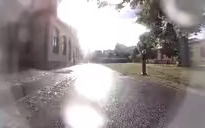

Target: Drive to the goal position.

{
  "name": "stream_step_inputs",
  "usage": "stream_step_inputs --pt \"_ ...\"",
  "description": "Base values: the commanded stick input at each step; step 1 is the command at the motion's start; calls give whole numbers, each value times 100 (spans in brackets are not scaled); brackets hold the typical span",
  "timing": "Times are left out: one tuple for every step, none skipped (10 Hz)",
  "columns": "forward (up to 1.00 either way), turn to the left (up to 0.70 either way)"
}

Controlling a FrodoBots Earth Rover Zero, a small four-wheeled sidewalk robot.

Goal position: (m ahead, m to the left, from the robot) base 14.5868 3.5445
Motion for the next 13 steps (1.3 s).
stream_step_inputs --pt "85 0" --pt "85 0" --pt "85 0" --pt "85 0" --pt "85 0" --pt "85 0" --pt "85 0" --pt "85 0" --pt "85 0" --pt "85 0" --pt "85 0" --pt "85 0" --pt "85 0"
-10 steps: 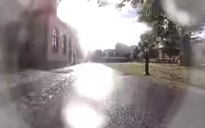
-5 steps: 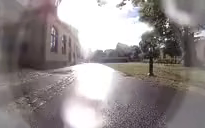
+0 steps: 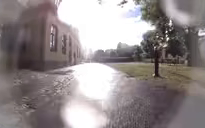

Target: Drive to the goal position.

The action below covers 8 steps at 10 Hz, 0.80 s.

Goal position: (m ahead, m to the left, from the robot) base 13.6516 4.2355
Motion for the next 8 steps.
stream_step_inputs --pt "85 0" --pt "85 0" --pt "85 0" --pt "85 0" --pt "85 0" --pt "85 0" --pt "85 0" --pt "85 0"
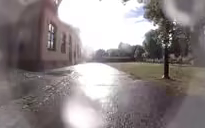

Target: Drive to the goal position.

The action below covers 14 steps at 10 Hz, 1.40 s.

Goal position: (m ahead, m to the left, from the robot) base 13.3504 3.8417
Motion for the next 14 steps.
stream_step_inputs --pt "85 0" --pt "85 0" --pt "85 0" --pt "85 0" --pt "85 0" --pt "85 0" --pt "85 0" --pt "85 0" --pt "85 0" --pt "85 0" --pt "85 0" --pt "85 0" --pt "85 0" --pt "85 0"
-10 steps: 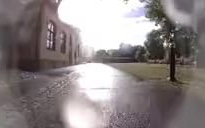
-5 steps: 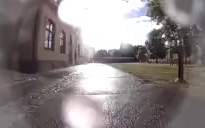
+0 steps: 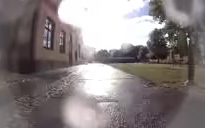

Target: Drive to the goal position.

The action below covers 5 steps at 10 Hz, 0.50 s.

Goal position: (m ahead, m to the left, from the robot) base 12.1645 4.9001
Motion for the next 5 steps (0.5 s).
stream_step_inputs --pt "85 0" --pt "85 0" --pt "85 0" --pt "85 0" --pt "85 0"
